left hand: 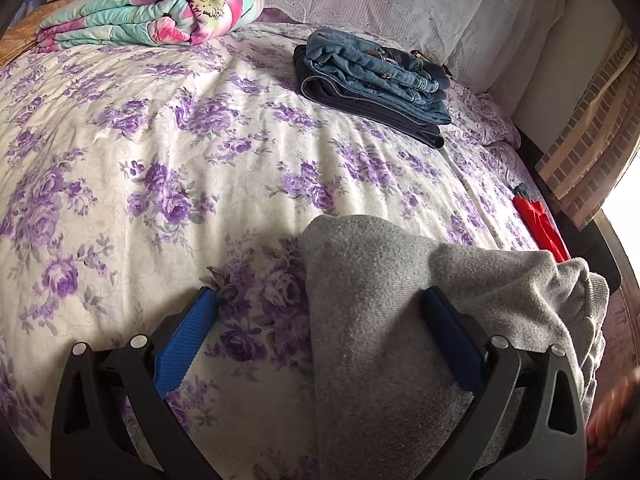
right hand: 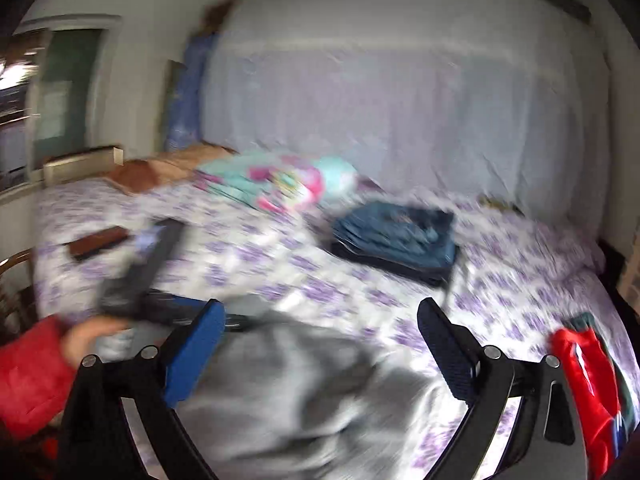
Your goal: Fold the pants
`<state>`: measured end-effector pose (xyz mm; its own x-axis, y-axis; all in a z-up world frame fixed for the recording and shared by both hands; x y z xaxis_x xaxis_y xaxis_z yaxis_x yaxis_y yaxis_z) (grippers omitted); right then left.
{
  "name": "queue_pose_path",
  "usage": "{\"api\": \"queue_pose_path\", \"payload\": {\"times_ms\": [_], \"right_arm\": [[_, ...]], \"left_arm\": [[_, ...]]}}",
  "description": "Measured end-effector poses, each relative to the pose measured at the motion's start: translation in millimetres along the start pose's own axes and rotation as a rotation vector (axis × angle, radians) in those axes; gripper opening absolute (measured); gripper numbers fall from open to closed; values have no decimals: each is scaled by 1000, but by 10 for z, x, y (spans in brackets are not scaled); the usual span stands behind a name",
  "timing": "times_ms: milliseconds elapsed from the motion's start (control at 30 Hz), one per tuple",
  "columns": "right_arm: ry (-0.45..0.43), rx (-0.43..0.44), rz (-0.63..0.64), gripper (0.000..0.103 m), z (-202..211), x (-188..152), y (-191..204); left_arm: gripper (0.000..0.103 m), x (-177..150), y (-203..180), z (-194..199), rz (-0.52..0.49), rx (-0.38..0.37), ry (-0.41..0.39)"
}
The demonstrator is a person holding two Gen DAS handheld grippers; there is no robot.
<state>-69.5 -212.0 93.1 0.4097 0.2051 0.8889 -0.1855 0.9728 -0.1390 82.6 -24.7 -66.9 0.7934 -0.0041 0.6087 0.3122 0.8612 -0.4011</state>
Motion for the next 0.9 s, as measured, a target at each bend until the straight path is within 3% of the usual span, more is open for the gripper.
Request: {"api": "queue_pose_path", "payload": {"times_ms": [67, 100, 133, 167, 233, 300, 433, 500, 533, 633, 700, 767, 833, 900], "right_arm": [[139, -53, 17, 97, -389, -157, -58], [282, -52, 40, 100, -705, -390, -77], [290, -8, -11, 100, -813, -546, -157], [266, 92, -157, 100, -814, -627, -375], [320, 209, -347, 100, -856, -711, -649], [260, 196, -420, 100, -682, -762, -759], [63, 144, -392, 100, 56, -767, -695], [-16, 145, -312, 100, 406, -764, -565], [-4, 138, -266, 100, 434, -776, -489], [233, 79, -149, 99, 114, -1120, -282], [203, 186, -333, 100, 52, -1353, -418], [241, 276, -478, 100, 8, -1441, -566], [212, 247, -466, 100, 133, -1348, -608], [102, 156, -362, 99, 390, -1074, -588]], "left_arm": [[99, -1, 2, 6, 3, -4, -2], [99, 0, 6, 9, 5, -6, -3], [99, 0, 12, 10, 9, -7, -5], [99, -1, 17, 12, 12, -16, -5], [99, -2, 16, 11, 13, -17, -6], [99, -1, 17, 12, 14, -20, -6], [99, -2, 22, 13, 19, -21, -8], [99, -1, 24, 14, 18, -20, -8], [99, 3, 25, 13, 18, -20, -8], [99, -2, 25, 21, 18, -22, -8], [99, -2, 28, 21, 19, -20, -10], [99, 0, 23, 18, 19, -16, -11], [99, 1, 24, 11, 20, -12, -10], [99, -4, 26, 20, 22, -13, -11]]}}
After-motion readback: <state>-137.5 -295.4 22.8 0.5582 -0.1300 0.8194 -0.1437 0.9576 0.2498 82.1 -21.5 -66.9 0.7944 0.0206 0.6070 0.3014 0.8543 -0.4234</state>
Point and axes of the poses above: each gripper's, at about its wrist camera, not at the fingertips, and z roughly against the way its jaws point, y to its left, x to its top, the point moved 2 cm from there along -z, roughly the way its jaws point, and after that the axes turned 2 degrees about z, right-handed, at the moved point
